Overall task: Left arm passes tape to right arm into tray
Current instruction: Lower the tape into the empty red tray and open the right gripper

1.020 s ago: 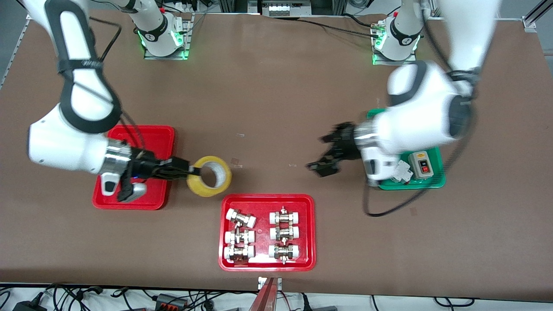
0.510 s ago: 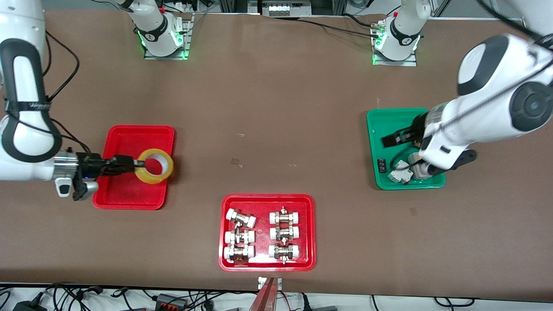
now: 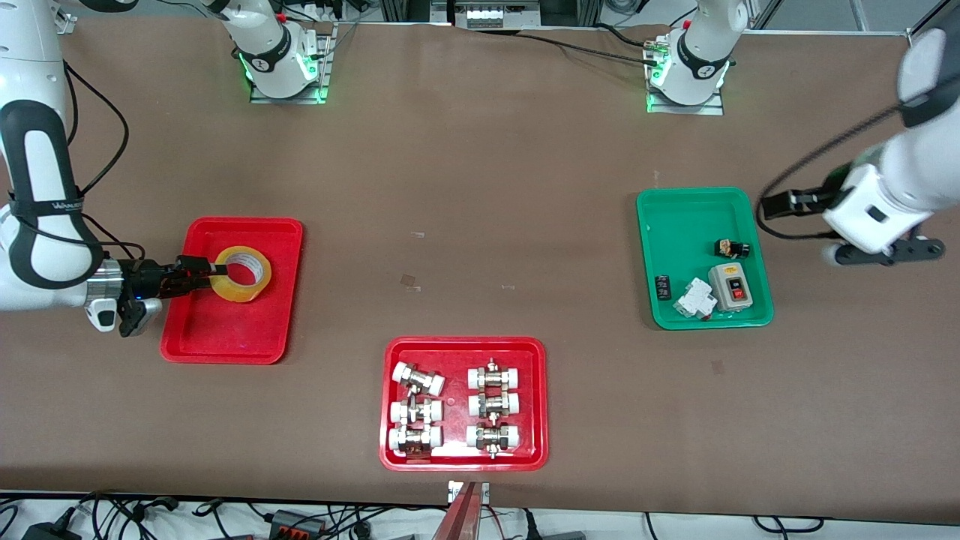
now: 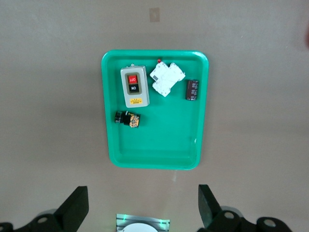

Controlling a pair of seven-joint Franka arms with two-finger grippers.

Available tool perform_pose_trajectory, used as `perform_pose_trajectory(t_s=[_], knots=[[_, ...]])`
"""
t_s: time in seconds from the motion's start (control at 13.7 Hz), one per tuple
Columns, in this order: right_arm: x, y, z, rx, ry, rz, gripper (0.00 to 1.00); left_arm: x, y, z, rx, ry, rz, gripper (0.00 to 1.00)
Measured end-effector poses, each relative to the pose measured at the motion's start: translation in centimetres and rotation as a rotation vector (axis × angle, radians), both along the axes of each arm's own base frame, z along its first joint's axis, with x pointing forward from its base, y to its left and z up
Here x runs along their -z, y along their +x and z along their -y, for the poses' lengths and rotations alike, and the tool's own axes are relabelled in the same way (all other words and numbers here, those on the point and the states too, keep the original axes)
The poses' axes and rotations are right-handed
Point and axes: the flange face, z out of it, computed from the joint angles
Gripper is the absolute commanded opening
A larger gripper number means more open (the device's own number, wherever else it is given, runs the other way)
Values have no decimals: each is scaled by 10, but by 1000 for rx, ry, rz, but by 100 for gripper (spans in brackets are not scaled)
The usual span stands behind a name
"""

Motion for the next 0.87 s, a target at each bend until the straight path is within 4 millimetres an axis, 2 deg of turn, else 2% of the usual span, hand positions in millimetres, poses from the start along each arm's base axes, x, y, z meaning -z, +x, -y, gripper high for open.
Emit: perform_pose_trajectory(t_s=[0.07, 0.22, 0.51, 0.87], knots=[[0, 2, -1, -23, -26, 14, 100, 3, -12, 6, 9, 15, 2, 100], [-3, 7, -4, -82, -95, 48, 100, -4, -26, 9, 13, 30, 8, 100], [-11, 22, -22, -199, -237, 124, 100, -28, -24, 8, 8, 27, 14, 100], [-31, 36, -38, -277, -358, 243, 100, -27, -21, 13, 20, 22, -11, 100]])
